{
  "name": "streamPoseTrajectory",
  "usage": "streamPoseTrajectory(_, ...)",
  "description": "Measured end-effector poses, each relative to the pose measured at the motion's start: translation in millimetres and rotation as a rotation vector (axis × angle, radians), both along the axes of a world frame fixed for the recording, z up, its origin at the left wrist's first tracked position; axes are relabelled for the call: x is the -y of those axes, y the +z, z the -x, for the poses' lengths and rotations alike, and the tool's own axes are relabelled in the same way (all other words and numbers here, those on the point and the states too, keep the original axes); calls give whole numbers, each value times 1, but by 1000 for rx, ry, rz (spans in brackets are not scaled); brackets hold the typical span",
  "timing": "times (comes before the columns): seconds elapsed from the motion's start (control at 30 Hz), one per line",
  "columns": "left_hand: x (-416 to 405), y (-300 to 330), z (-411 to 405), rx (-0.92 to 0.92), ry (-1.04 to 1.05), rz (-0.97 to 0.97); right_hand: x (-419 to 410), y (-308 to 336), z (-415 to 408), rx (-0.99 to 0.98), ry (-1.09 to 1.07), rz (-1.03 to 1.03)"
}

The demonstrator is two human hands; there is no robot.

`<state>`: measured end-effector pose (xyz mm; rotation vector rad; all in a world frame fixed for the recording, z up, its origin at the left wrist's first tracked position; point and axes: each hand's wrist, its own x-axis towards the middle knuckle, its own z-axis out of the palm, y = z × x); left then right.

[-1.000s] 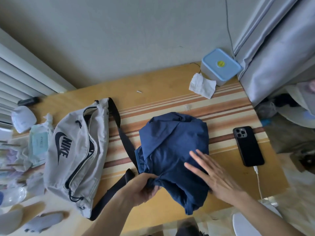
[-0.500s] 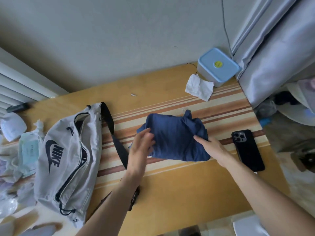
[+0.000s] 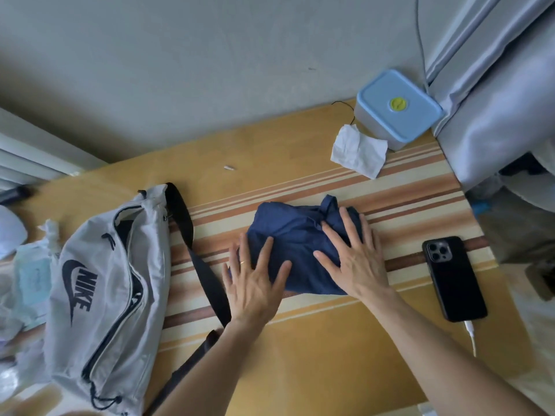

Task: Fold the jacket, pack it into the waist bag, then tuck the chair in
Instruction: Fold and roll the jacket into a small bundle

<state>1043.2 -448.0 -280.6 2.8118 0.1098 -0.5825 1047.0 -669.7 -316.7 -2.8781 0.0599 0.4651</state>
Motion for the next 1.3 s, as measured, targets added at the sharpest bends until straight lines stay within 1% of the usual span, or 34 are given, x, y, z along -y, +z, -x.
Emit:
streamPoseTrajectory(0.07, 4, 7, 0, -21, 309, 107, -3, -5, -2, 1, -5, 20)
streamPoseTrajectory(0.17, 15, 10, -11, -46, 659, 240, -5, -11, 1, 85, -21, 75)
streamPoseTrajectory(0.27, 22, 15, -29, -157, 1081, 377, -7, -8, 0, 87, -21, 58)
streamPoseTrajectory(0.3, 22, 18, -35, -218, 1167, 440, -7, -9, 0, 94, -25, 62)
streamPoseTrajectory(0.33, 19, 20, -40, -276, 1197, 515, -8, -10, 0, 95, -29, 57)
streamPoseTrajectory(0.4, 14, 22, -47, -329, 1136, 612, -8, -12, 1, 104, -23, 55)
streamPoseTrajectory(0.43, 14, 26, -50, -331, 1065, 642, -8, -11, 1, 115, -21, 64)
streamPoseTrajectory(0.47, 20, 31, -50, -294, 961, 657, -9, -8, 0, 108, -43, 32)
streamPoseTrajectory(0.5, 28, 37, -48, -206, 808, 635, -11, -6, -1, 105, -76, -25)
streamPoseTrajectory(0.57, 52, 48, -38, 31, 416, 572, -15, -8, -1, 133, -152, -117)
streamPoseTrajectory(0.6, 66, 49, -31, 134, 230, 552, -15, -7, -1, 123, -198, -207)
streamPoseTrajectory(0.63, 77, 49, -25, 191, 76, 528, -18, 1, -4, 109, -261, -328)
streamPoseTrajectory(0.67, 86, 45, -21, 209, -42, 501, -19, 7, -7, 27, -372, -565)
streamPoseTrajectory(0.7, 95, 41, -18, 209, -134, 472, -15, 13, -10, -21, -556, -842)
streamPoseTrajectory(0.73, 103, 35, -15, 193, -211, 448, -8, 19, -10, -16, -681, -1039)
streamPoseTrajectory(0.77, 111, 33, -12, 159, -263, 432, 2, 23, -9, -64, -783, -1257)
streamPoseTrajectory(0.8, 119, 31, -9, 98, -288, 418, 16, 27, -6, -46, -827, -1422)
streamPoseTrajectory(0.83, 126, 28, -6, 35, -316, 387, 30, 29, -1, -14, -866, -1488)
streamPoseTrajectory(0.87, 133, 23, -3, -9, -364, 332, 42, 30, 4, 30, -913, -1486)
streamPoseTrajectory(0.9, 139, 16, 1, -35, -430, 270, 51, 32, 9, 89, -965, -1404)
streamPoseTrajectory(0.93, 144, 11, 6, -59, -492, 217, 57, 39, 15, 185, -937, -1250)
streamPoseTrajectory(0.97, 149, 4, 11, -80, -529, 188, 59, 45, 19, 271, -811, -1083)
streamPoseTrajectory(1.0, 155, -1, 15, -88, -548, 172, 57, 47, 22, 328, -619, -946)
streamPoseTrajectory(1.03, 158, -5, 18, -64, -565, 151, 52, 49, 23, 345, -408, -845)
streamPoseTrajectory(1.07, 159, -8, 18, -23, -593, 130, 47, 45, 21, 292, -255, -792)
streamPoseTrajectory(1.1, 157, -8, 17, 3, -629, 153, 45, 38, 19, 208, -171, -774)
streamPoseTrajectory(1.13, 150, -6, 15, -16, -648, 258, 47, 26, 16, 129, -138, -766)
streamPoseTrajectory(1.17, 141, 0, 12, -90, -602, 452, 50, 17, 12, 73, -127, -754)
streamPoseTrajectory(1.2, 128, 7, 9, -173, -506, 662, 55, 9, 10, 50, -126, -725)
streamPoseTrajectory(1.23, 115, 12, 9, -177, -379, 783, 59, 2, 9, 47, -102, -685)
streamPoseTrajectory(1.27, 103, 13, 11, -94, -234, 802, 60, -4, 10, 64, -64, -626)
streamPoseTrajectory(1.3, 95, 11, 13, 27, -103, 730, 60, -9, 14, 95, -17, -550)
